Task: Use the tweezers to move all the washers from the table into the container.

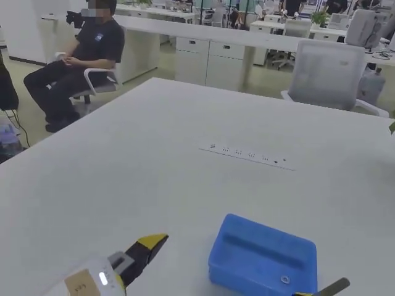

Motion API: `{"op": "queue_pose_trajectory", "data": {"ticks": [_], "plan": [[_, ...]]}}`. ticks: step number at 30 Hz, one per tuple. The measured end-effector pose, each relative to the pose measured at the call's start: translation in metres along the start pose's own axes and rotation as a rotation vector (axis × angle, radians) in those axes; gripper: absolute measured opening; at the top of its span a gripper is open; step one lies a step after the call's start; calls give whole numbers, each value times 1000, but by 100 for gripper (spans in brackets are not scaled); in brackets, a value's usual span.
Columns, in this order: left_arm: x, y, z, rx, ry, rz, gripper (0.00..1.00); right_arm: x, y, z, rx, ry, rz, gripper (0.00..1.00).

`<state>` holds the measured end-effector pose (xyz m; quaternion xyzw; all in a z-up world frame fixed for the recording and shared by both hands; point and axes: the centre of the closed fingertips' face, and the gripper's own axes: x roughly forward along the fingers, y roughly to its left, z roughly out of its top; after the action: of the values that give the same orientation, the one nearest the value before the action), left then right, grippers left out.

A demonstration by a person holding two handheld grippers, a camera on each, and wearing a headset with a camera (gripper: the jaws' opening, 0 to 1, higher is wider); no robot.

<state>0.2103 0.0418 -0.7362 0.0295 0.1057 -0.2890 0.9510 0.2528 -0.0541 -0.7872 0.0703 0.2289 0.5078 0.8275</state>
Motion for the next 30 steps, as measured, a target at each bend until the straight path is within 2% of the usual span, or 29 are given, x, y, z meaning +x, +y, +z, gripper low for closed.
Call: {"op": "queue_pose_trajectory", "data": {"ticks": [5, 8, 15, 24, 25, 28, 30], "plan": [[-3, 7, 5, -44, -32, 21, 99, -3, -1, 4, 7, -14, -14, 4], [-3, 8, 6, -49, -38, 27, 99, -4, -2, 9, 3, -21, -25, 4], [-4, 9, 6, -50, -36, 30, 99, -2, -5, 25, -31, -27, -44, 4], [-3, 9, 5, -55, -34, 28, 99, 10, -12, 39, -26, -31, -25, 3], [-3, 9, 4, -53, -28, 29, 97, 11, -12, 40, -35, -28, -26, 3], [-4, 9, 2, -52, -14, 25, 82, 18, -15, 43, -44, -17, -23, 3], [-5, 10, 5, -49, -26, 30, 83, 22, -19, 45, -40, -15, -22, 3]]}}
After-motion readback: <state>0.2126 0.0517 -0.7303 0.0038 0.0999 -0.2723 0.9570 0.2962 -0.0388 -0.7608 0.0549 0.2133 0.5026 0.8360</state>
